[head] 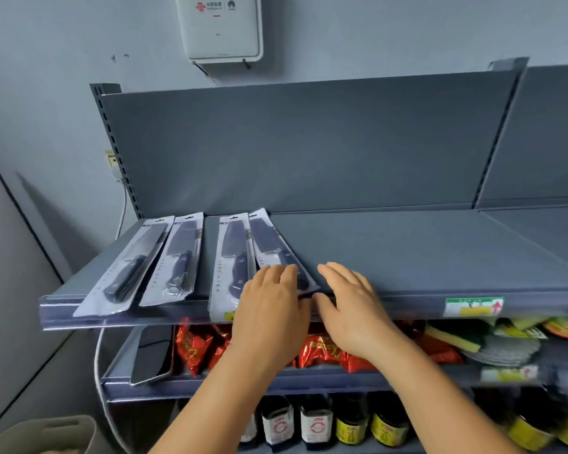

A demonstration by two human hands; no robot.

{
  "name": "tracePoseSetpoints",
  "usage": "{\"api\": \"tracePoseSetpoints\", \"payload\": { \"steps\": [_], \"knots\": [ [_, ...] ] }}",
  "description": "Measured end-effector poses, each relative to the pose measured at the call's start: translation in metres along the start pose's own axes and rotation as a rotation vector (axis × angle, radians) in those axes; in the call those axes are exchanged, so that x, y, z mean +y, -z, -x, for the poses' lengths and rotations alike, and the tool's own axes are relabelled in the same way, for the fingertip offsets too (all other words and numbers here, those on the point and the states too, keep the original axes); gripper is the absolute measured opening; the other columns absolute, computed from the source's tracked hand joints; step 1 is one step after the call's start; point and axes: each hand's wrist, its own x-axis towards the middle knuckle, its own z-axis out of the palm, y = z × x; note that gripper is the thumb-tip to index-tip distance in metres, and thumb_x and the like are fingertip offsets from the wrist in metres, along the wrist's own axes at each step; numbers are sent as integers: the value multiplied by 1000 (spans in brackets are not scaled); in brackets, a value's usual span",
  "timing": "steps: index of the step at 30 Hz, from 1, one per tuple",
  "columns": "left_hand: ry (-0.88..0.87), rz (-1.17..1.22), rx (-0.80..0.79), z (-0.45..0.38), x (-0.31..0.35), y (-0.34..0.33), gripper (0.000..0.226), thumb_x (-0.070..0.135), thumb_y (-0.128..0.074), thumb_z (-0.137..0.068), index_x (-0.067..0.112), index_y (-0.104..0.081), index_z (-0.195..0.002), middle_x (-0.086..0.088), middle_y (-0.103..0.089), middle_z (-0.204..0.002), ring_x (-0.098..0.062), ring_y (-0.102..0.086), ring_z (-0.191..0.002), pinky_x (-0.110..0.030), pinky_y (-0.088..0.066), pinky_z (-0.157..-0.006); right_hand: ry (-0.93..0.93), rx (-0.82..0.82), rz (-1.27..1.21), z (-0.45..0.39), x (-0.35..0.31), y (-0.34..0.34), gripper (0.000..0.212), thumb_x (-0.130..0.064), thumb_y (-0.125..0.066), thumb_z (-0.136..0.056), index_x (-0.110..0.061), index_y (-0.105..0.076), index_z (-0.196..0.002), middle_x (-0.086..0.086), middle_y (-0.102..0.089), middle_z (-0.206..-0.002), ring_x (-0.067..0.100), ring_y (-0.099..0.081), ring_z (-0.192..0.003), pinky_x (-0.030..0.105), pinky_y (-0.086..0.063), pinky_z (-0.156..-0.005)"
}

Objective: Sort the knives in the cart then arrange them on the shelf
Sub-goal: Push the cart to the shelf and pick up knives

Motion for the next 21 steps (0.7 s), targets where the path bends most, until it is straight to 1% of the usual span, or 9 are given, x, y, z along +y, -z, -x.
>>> {"api": "tracePoseSetpoints", "payload": {
  "steps": [2, 3, 4, 5, 7, 9, 13, 17, 21],
  "knots": [
    [-100, -7, -23, 21, 16, -7, 49, 35, -58, -86, 13, -54, -130, -1, -59, -124, -23, -54, -118, -33, -44, -98, -63, 31, -1, 32, 20, -3, 54, -36, -37, -101, -25, -20, -151, -11, -14, -158, 9, -6, -145, 29, -9, -119],
    [-142, -10, -33, 31, 23, -15, 49, 36, -62, -79, 13, -60, -122, -2, -64, -117, -24, -60, -111, -35, -49, -92, -106, 36, 5, 48, 30, -5, 55, -38, -37, -100, -26, -20, -151, -12, -13, -158, 8, -5, -145, 29, -8, -120],
    [-178, -4, -54, 40, 29, -24, 51, 37, -64, -75, 13, -63, -119, -3, -65, -115, -25, -62, -109, -36, -51, -90, -153, 34, 10, 64, 42, -7, 56, -40, -37, -100, -27, -20, -151, -13, -12, -158, 8, -5, -145, 29, -8, -120],
    [-200, 24, -112, 49, 37, -33, 54, 37, -64, -76, 13, -60, -124, -3, -63, -121, -26, -60, -114, -37, -48, -94, -201, 27, 12, 79, 53, -10, 57, -42, -37, -99, -28, -19, -151, -14, -11, -158, 8, -4, -145, 29, -8, -120],
    [-233, 59, -253, 67, 57, -48, 59, 38, -55, -88, 17, -41, -142, 0, -45, -142, -22, -40, -133, -33, -32, -110, -311, 0, 12, 109, 76, -14, 58, -44, -37, -99, -28, -17, -152, -14, -9, -159, 9, -3, -146, 29, -8, -120],
    [-294, 76, -303, 82, 73, -67, 62, 41, -46, -94, 23, -23, -149, 6, -29, -151, -16, -24, -141, -28, -18, -115, -419, -27, 9, 137, 99, -19, 60, -46, -36, -99, -28, -15, -152, -13, -7, -159, 10, -3, -146, 30, -7, -120],
    [-359, 111, -442, 107, 117, -100, 62, 42, -44, -96, 23, -21, -150, 8, -28, -151, -14, -23, -141, -27, -18, -113, -583, -27, 31, 196, 145, -28, 62, -46, -39, -97, -25, -19, -151, -9, -16, -158, 14, -13, -145, 29, -13, -117],
    [-456, 93, -581, 136, 169, -139, 61, 41, -43, -95, 23, -23, -148, 5, -30, -150, -17, -28, -138, -29, -23, -112, -765, -54, 33, 258, 190, -29, 58, -46, -41, -97, -22, -26, -148, -4, -31, -152, 16, -26, -140, 30, -24, -111],
    [-551, 87, -721, 170, 233, -175, 59, 42, -45, -93, 25, -26, -146, 5, -33, -148, -19, -31, -136, -31, -26, -110, -936, -49, 20, 325, 240, -22, 61, -47, -39, -96, -21, -25, -149, -4, -30, -153, 16, -25, -141, 30, -22, -113]
  ]
}}
